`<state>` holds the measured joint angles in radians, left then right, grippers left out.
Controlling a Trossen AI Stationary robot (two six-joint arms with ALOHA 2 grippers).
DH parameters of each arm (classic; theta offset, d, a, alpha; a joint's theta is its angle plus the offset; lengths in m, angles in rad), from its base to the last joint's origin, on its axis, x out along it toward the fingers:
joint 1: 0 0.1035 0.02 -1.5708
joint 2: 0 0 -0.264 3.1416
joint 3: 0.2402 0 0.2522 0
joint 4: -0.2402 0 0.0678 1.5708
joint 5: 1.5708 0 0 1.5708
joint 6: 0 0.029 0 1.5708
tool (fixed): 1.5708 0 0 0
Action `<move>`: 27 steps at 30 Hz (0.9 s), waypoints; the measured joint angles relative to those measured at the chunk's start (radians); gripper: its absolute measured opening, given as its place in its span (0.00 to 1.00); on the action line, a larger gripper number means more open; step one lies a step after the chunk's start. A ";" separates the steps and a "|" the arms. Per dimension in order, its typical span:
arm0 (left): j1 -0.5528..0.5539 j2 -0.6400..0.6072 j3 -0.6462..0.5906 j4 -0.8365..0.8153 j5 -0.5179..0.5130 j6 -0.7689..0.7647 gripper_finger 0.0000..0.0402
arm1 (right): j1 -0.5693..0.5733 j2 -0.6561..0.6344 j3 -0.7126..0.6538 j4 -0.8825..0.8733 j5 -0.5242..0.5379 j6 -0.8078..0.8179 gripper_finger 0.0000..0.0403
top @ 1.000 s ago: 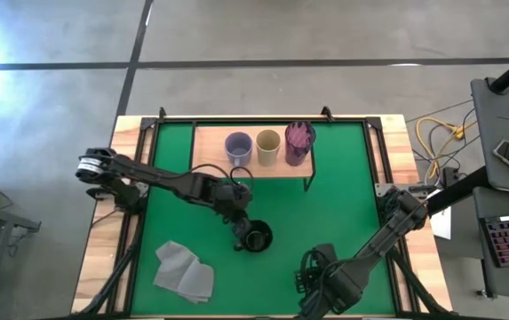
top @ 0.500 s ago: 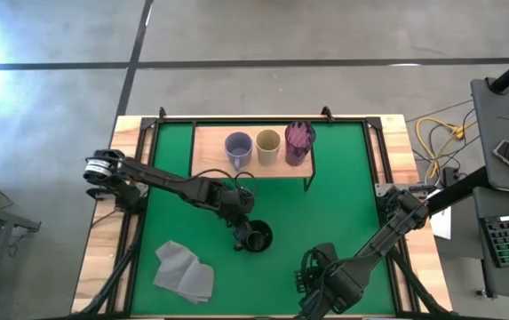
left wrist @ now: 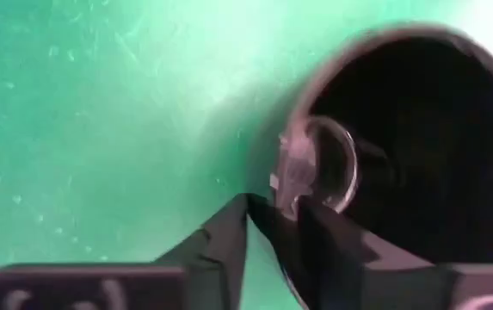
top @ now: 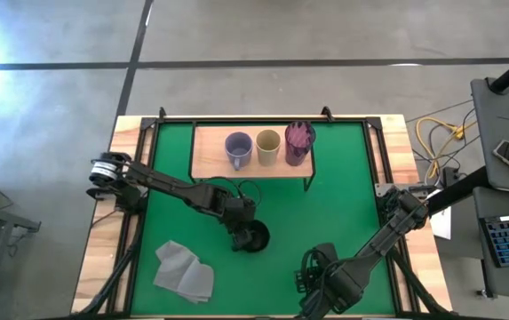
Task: Stack small to large cups/mugs on shelf
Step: Put the black mug on the shelf
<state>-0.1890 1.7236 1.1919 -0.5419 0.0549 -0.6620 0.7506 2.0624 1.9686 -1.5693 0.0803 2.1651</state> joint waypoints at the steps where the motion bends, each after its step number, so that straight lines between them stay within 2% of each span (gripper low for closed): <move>1: 0.000 0.000 0.002 0.002 0.000 0.010 0.18 | 0.000 0.000 0.000 -0.001 0.000 0.000 0.45; 5: -0.001 -0.002 0.001 -0.003 0.005 0.020 0.03 | 0.000 0.000 0.000 -0.001 0.000 0.000 0.45; 11: -0.001 -0.003 -0.006 -0.010 -0.002 0.015 0.02 | 0.000 0.000 0.000 -0.002 0.000 0.000 0.45; 15: -0.001 -0.043 0.008 -0.098 0.015 -0.003 0.01 | 0.000 0.000 0.000 -0.002 0.000 0.000 0.45; 21: -0.005 -0.251 -0.003 -0.199 0.010 -0.109 0.01 | 0.000 0.000 -0.001 -0.002 0.003 -0.001 0.45; 27: 0.008 -0.484 -0.011 -0.360 -0.127 -0.252 0.01 | -0.005 0.000 -0.002 -0.001 0.052 0.007 0.45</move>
<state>-0.1812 1.2395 1.1812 -0.9021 -0.0726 -0.9142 0.7456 2.0624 1.9671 -1.5706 0.1318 2.1720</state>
